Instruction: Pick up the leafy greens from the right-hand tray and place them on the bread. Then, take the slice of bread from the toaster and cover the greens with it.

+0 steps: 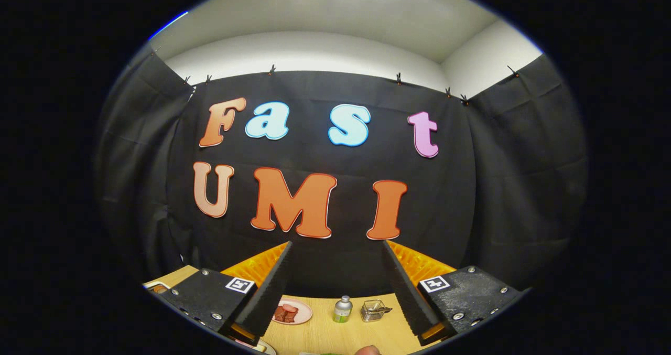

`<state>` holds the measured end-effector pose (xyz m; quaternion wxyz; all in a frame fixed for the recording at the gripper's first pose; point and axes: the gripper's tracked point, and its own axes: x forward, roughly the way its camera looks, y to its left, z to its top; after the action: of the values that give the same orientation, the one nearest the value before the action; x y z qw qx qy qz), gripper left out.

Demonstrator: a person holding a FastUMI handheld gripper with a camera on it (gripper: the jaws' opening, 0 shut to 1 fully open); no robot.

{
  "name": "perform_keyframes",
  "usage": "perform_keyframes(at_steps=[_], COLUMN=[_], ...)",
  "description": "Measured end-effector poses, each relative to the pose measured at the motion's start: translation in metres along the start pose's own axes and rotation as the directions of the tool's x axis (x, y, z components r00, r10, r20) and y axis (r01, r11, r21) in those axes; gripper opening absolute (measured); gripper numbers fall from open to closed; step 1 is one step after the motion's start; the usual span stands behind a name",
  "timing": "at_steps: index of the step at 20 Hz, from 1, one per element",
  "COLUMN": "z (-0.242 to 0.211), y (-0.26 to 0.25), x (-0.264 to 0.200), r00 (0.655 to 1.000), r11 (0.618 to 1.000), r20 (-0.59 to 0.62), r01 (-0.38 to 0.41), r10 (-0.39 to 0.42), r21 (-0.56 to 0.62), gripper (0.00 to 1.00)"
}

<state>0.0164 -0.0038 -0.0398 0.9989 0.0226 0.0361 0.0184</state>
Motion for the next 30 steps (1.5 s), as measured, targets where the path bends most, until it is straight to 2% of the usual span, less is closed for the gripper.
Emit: perform_keyframes(at_steps=[4,10,13,16,23,30], z=[-0.02,-0.095,-0.14,-0.187,-0.297,-0.383], y=[-0.006,-0.019,-0.022,-0.02,-0.01,0.0], x=[-0.002,-0.004,-0.006,-0.014,-0.049,-0.083], r00=[1.0,0.983,0.958,0.917,0.756,0.55], r11=[1.0,1.0,1.0,0.999,0.995,0.987], r20=[-0.019,-0.186,-0.287,-0.398,-0.65,-0.826], r01=[-0.002,0.002,-0.005,-0.029,-0.103,-0.155], r10=[0.002,-0.008,-0.003,0.019,0.077,0.124], r21=[-0.028,-0.031,-0.028,-0.02,-0.002,0.045], gripper=[0.99,0.99,0.99,0.99,0.98,0.95])
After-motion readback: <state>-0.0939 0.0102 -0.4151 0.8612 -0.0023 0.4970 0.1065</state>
